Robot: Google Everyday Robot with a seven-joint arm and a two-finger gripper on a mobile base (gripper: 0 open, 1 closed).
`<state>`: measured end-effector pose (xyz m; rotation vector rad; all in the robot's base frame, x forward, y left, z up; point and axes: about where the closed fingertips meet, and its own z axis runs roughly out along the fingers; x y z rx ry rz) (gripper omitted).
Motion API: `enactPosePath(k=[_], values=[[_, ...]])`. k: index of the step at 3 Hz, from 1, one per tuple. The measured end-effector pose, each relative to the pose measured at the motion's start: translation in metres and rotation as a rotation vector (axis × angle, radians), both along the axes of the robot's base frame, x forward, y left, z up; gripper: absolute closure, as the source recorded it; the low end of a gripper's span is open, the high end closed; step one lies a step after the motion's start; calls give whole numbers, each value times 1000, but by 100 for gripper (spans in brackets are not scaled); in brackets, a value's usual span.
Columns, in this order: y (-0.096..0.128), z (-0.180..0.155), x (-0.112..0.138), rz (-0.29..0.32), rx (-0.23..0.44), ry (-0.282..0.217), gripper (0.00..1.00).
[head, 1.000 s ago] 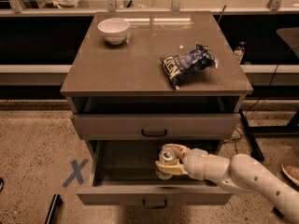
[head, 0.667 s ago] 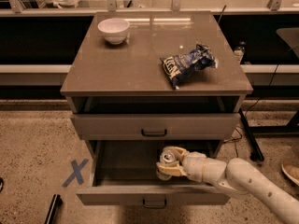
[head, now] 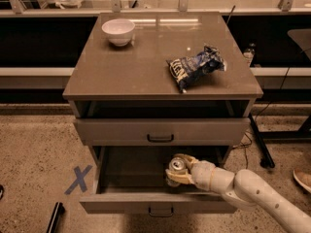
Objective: Place 7up can into middle drawer
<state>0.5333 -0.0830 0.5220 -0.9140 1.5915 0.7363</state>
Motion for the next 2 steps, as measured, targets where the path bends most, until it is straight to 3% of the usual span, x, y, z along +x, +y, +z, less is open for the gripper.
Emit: enactPosePath(k=[2], values=[[-2, -18, 29, -42, -7, -46, 34]])
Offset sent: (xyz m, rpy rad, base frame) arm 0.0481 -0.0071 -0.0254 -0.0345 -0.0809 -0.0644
